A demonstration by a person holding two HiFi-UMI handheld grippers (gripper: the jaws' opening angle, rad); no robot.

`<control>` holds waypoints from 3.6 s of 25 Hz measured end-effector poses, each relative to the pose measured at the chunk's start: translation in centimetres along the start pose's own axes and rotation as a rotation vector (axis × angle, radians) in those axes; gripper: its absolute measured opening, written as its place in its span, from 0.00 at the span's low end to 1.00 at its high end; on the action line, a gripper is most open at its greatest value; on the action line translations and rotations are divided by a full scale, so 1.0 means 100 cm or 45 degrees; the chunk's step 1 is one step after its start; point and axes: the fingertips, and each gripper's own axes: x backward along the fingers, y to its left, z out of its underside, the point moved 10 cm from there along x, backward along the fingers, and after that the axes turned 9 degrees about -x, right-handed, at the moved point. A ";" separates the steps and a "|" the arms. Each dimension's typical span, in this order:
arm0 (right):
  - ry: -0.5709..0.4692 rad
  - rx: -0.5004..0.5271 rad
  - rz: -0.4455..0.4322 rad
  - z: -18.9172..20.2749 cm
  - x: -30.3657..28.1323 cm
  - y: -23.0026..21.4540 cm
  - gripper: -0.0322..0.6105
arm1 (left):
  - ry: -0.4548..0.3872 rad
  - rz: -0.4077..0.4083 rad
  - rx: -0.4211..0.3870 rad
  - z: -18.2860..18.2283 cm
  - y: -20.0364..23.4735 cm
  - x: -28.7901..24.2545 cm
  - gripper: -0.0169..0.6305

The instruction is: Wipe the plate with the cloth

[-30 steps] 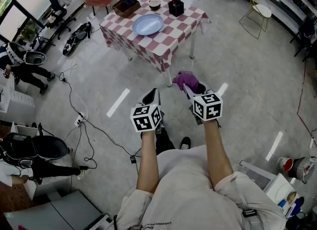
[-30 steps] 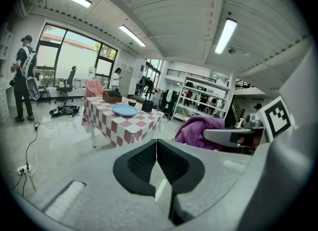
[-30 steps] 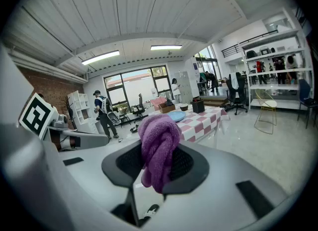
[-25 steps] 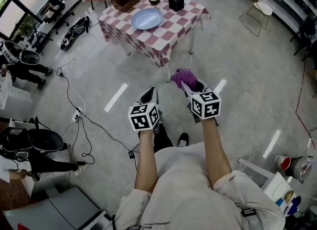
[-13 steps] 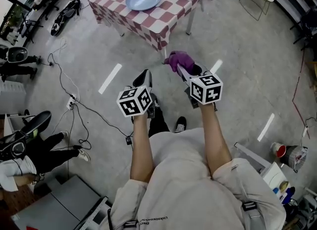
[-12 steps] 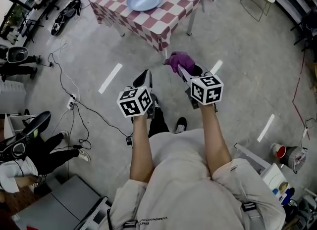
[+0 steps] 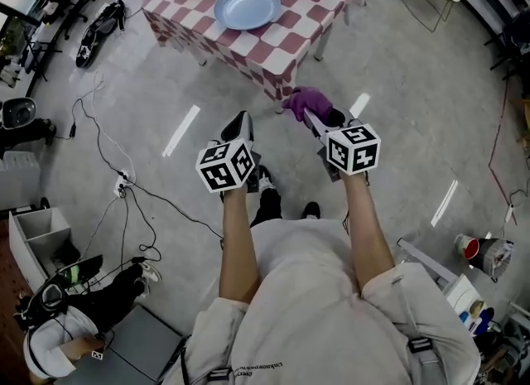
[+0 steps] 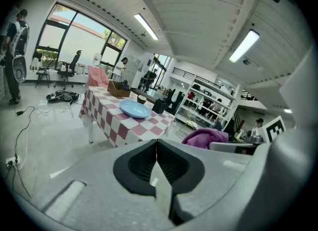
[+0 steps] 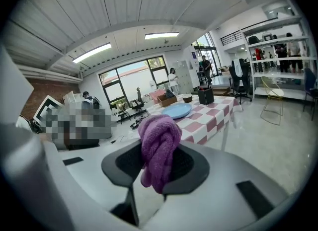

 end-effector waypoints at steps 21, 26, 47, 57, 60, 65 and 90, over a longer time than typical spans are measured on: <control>-0.006 0.091 0.156 -0.087 -0.165 0.058 0.24 | 0.020 0.180 -0.041 -0.099 0.174 -0.073 0.04; -0.031 0.118 0.211 -0.121 -0.184 0.052 0.24 | -0.002 0.170 -0.008 -0.112 0.204 -0.080 0.04; -0.026 -0.028 0.266 -0.187 -0.344 -0.001 0.24 | 0.214 0.392 -0.201 -0.183 0.276 -0.230 0.04; 0.017 -0.142 0.200 -0.190 -0.389 -0.043 0.24 | 0.302 0.422 -0.313 -0.211 0.296 -0.303 0.04; 0.059 -0.130 0.161 -0.192 -0.402 -0.042 0.24 | 0.305 0.413 -0.299 -0.215 0.303 -0.314 0.04; 0.104 -0.091 0.035 -0.200 -0.401 -0.033 0.24 | 0.306 0.432 -0.251 -0.217 0.310 -0.332 0.04; 0.165 -0.084 0.182 -0.209 -0.451 -0.069 0.24 | 0.608 0.627 -0.163 -0.203 0.332 -0.471 0.11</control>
